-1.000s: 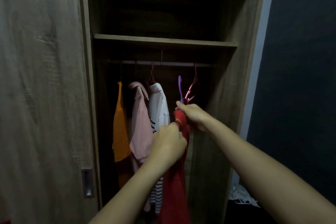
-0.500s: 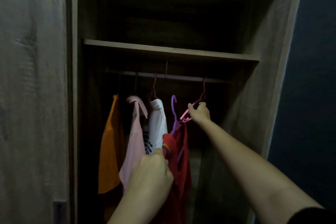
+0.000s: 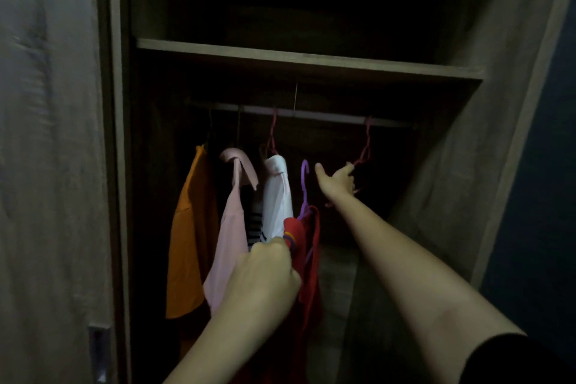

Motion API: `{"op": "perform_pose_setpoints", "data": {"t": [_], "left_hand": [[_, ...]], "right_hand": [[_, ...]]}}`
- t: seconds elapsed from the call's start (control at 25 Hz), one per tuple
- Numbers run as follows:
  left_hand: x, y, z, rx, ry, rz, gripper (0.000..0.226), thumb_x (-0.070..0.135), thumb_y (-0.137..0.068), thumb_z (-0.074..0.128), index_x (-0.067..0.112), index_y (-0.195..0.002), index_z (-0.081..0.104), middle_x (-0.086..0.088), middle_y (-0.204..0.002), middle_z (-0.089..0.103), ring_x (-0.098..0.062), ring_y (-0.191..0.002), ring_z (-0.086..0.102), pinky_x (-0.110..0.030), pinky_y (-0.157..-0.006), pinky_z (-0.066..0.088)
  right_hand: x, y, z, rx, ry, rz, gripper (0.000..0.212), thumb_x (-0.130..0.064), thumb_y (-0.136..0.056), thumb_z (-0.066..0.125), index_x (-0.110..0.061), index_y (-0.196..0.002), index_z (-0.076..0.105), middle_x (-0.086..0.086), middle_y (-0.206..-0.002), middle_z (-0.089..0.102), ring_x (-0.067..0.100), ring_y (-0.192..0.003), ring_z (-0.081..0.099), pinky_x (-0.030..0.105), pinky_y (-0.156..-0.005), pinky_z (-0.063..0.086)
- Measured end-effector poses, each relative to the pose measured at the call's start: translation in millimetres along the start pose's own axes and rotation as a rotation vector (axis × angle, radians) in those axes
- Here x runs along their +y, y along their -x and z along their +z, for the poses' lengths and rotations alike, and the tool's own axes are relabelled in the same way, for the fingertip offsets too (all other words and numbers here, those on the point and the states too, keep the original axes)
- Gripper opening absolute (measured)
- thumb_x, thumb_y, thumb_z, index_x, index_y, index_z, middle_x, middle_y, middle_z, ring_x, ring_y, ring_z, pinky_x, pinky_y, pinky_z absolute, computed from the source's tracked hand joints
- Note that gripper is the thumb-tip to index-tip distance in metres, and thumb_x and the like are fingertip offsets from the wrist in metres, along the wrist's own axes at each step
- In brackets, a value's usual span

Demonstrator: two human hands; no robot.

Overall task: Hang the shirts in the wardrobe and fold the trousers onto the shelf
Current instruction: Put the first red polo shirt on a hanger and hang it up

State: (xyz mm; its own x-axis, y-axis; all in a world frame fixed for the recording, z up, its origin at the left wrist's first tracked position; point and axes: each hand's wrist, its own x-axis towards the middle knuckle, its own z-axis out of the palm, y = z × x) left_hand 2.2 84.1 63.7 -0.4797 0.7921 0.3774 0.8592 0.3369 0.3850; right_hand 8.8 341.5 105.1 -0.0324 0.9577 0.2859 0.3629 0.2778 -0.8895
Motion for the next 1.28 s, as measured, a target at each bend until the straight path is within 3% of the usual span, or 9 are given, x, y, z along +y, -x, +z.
{"op": "perform_pose_setpoints", "data": {"t": [0.08, 0.16, 0.28, 0.44, 0.6, 0.76, 1.04, 1.28], "left_hand": [[1.3, -5.4, -0.6, 0.025, 0.001, 0.013, 0.023, 0.021, -0.095, 0.04, 0.013, -0.115, 0.048, -0.012, -0.112, 0.057, -0.034, -0.104, 0.055, -0.031, -0.07, 0.032], [2.2, -14.6, -0.7, 0.042, -0.002, 0.013, 0.024, 0.02, -0.094, 0.041, 0.011, -0.115, 0.048, -0.014, -0.112, 0.058, -0.036, -0.104, 0.056, -0.034, -0.072, 0.037], [9.4, -29.4, 1.0, 0.071, 0.063, 0.023, 0.02, 0.016, -0.091, 0.044, 0.006, -0.107, 0.051, -0.021, -0.11, 0.059, -0.042, -0.103, 0.055, -0.04, -0.079, 0.042], [39.9, -59.0, -2.9, 0.113, 0.053, 0.098, 0.023, 0.012, -0.092, 0.042, 0.004, -0.112, 0.05, -0.024, -0.112, 0.056, -0.044, -0.104, 0.052, -0.039, -0.077, 0.038], [75.8, -122.1, -8.9, 0.116, 0.082, 0.106, 0.028, 0.012, -0.089, 0.043, 0.003, -0.113, 0.054, -0.02, -0.118, 0.056, -0.041, -0.11, 0.051, -0.039, -0.081, 0.037], [104.4, -166.1, -13.8, 0.192, 0.122, 0.067, 0.028, 0.009, -0.092, 0.044, 0.003, -0.117, 0.055, -0.017, -0.121, 0.057, -0.036, -0.112, 0.054, -0.039, -0.083, 0.045], [121.9, -202.5, 3.0, 0.188, 0.062, 0.011, 0.031, 0.001, -0.093, 0.041, 0.001, -0.119, 0.058, -0.014, -0.124, 0.057, -0.032, -0.114, 0.056, -0.038, -0.083, 0.05], [121.1, -202.0, 45.9, 0.026, 0.056, -0.043, 0.037, 0.001, -0.092, 0.041, -0.002, -0.127, 0.051, -0.018, -0.134, 0.05, -0.034, -0.118, 0.053, -0.042, -0.086, 0.05]], "right_hand": [[-5.1, -5.7, -0.8, -0.003, 0.034, 0.032, 0.09, -0.034, -0.078, 0.069, -0.01, -0.143, 0.012, 0.023, -0.139, 0.04, 0.039, -0.13, 0.036, 0.051, -0.095, 0.047], [-10.1, -7.6, -1.7, 0.039, 0.076, 0.049, 0.074, -0.018, -0.082, 0.065, -0.007, -0.139, 0.019, 0.021, -0.131, 0.05, 0.037, -0.124, 0.046, 0.043, -0.095, 0.047], [-14.5, -2.3, -6.9, 0.069, 0.116, 0.033, 0.062, -0.017, -0.085, 0.058, -0.006, -0.136, 0.024, 0.02, -0.131, 0.052, 0.038, -0.117, 0.053, 0.039, -0.093, 0.046], [-14.1, 0.5, -30.9, -0.023, 0.224, 0.014, 0.07, -0.015, -0.083, 0.055, -0.007, -0.143, 0.019, 0.02, -0.137, 0.046, 0.04, -0.118, 0.052, 0.044, -0.094, 0.049], [-9.7, 0.3, -79.0, -0.076, 0.549, -0.063, 0.057, -0.017, -0.091, 0.051, -0.003, -0.142, 0.028, 0.02, -0.136, 0.047, 0.038, -0.12, 0.051, 0.037, -0.089, 0.048], [2.6, 8.7, -113.8, 0.028, 0.827, -0.178, 0.053, -0.009, -0.092, 0.049, -0.005, -0.141, 0.031, 0.019, -0.127, 0.054, 0.035, -0.117, 0.053, 0.041, -0.09, 0.047], [17.8, 23.0, -129.0, 0.064, 0.849, -0.352, 0.064, -0.002, -0.091, 0.051, -0.005, -0.147, 0.019, 0.015, -0.122, 0.058, 0.029, -0.11, 0.059, 0.035, -0.083, 0.05], [20.7, 32.1, -137.4, 0.028, 0.865, -0.406, 0.059, -0.002, -0.095, 0.04, -0.004, -0.148, 0.014, 0.015, -0.129, 0.052, 0.031, -0.116, 0.055, 0.036, -0.087, 0.046]]}}
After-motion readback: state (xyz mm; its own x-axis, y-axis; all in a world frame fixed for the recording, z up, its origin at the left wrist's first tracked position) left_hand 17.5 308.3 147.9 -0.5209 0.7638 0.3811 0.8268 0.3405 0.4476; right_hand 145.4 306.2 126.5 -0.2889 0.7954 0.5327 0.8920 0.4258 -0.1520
